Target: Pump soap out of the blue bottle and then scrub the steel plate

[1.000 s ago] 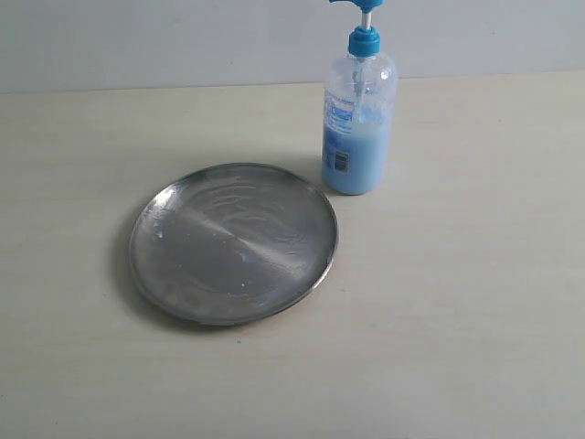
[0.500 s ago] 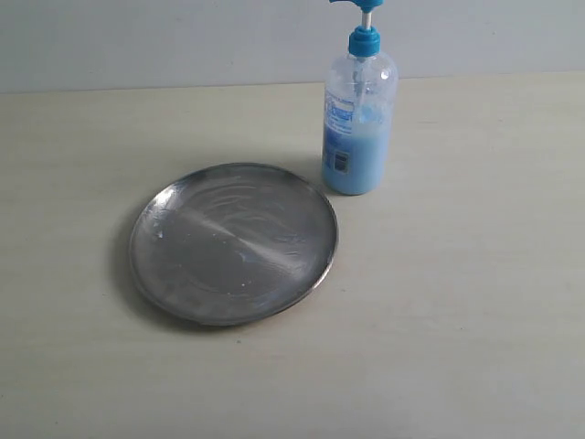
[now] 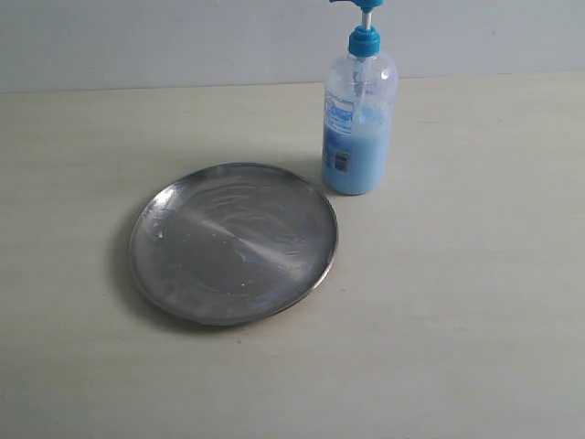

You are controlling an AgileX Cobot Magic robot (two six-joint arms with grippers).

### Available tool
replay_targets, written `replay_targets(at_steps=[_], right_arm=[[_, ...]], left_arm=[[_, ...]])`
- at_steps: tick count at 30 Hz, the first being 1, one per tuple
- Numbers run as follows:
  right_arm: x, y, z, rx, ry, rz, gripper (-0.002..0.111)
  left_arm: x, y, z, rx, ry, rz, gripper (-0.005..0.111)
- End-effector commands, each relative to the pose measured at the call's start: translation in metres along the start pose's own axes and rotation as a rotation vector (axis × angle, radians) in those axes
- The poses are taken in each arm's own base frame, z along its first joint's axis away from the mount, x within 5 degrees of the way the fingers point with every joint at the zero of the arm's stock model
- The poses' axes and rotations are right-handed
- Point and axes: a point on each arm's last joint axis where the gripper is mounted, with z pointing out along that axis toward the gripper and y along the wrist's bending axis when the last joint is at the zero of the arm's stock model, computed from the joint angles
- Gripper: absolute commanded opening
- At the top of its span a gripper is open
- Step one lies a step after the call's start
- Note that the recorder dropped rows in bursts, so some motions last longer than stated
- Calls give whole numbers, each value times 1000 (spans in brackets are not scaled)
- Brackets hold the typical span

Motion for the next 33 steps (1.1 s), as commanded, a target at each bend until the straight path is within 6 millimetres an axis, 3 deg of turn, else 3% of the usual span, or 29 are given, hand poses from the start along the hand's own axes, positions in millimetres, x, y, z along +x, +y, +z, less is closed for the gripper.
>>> replay_targets(at_steps=[1,5,10,20,25,33], right_arm=[[-31,-1,13,4,-1,-6,0],[-64,-1,30,4,-8,-6,0],[-77,-1,40,2,-34,-6,0],[-78,-1,40,1,-48,-6,0],[-79,2,43,-25,-60,89,0],[-60,3,96,-21,73,89,0]], left_arm=[[0,0,0,5,-10,-8,1],[0,0,0,5,-10,-8,1],[0,0,0,5,-10,-8,1],[0,0,0,5,-10,-8,1],[0,0,0,5,-10,-8,1],[0,0,0,5,-10,-6,1]])
